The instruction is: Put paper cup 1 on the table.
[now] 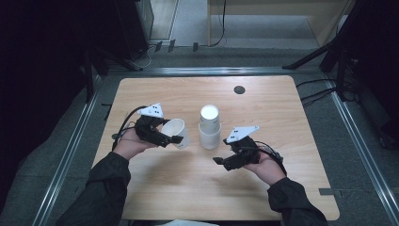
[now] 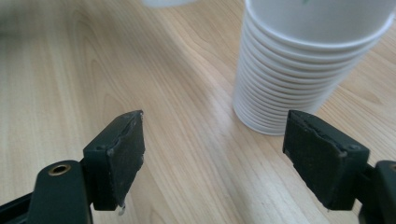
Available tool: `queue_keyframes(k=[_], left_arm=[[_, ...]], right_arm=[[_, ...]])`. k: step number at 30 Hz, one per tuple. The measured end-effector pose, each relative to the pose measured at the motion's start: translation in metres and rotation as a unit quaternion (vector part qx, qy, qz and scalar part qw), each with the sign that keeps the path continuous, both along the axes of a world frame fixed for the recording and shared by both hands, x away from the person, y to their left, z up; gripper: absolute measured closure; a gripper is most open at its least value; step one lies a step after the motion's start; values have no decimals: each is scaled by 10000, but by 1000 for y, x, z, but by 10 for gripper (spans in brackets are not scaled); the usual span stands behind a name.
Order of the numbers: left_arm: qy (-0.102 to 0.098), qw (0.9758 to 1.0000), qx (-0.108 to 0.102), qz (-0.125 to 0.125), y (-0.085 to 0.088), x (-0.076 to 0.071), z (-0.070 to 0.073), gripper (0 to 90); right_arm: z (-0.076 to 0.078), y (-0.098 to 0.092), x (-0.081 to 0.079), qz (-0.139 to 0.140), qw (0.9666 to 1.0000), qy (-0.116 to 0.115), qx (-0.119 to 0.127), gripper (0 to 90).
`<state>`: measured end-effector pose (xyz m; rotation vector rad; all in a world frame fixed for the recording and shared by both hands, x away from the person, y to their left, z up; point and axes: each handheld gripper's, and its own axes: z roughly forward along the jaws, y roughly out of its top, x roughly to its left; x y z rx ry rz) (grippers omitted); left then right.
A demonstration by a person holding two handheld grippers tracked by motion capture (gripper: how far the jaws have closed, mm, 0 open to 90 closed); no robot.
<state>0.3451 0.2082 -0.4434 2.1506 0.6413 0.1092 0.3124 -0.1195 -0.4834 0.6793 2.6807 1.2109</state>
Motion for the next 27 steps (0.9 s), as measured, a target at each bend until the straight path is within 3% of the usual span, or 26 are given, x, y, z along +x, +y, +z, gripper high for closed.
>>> queue_keyframes(k=[6,16,19,27], left_arm=[[-21,9997,109,198,10,2,-2,249],[-32,9974,431,580,18,6,-10,248],[-47,9967,433,678,23,6,-10,248],[-32,9928,529,1077,40,5,-13,244]], right_arm=[[0,-4,3,-143,9999,17,-52,212],[-2,-2,5,-78,9999,-3,-102,211],[-2,-1,6,-87,9999,13,-106,211],[-3,4,10,-42,9998,28,-181,211]])
